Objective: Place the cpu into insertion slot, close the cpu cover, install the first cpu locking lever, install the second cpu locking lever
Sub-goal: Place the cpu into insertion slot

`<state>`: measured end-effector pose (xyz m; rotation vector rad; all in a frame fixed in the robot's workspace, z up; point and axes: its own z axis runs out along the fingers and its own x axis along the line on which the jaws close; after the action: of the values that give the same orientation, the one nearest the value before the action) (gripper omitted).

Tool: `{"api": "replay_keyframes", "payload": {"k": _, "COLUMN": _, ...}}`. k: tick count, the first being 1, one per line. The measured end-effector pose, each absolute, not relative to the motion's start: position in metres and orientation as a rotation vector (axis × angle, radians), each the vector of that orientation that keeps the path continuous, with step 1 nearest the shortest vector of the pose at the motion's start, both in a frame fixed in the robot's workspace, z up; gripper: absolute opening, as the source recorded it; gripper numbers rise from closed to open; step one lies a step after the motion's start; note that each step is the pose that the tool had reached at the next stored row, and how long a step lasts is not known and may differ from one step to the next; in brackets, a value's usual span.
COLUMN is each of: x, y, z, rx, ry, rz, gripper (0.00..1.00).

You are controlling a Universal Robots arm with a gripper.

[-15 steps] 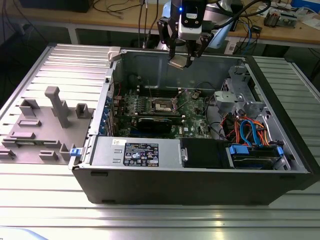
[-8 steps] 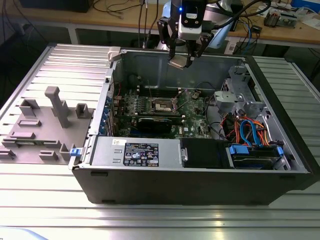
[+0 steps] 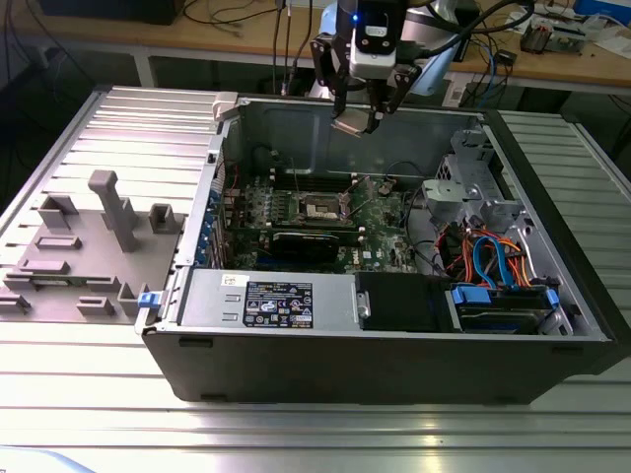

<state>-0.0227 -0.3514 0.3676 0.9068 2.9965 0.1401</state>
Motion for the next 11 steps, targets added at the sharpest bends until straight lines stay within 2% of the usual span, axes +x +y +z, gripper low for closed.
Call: {"api": "replay_keyframes", "payload": {"k": 11, "x": -0.0228, "y": -0.3514, "z": 0.3675, "rx": 1.052, "ry": 2.944, "rz": 0.139, "gripper": 0.54}}
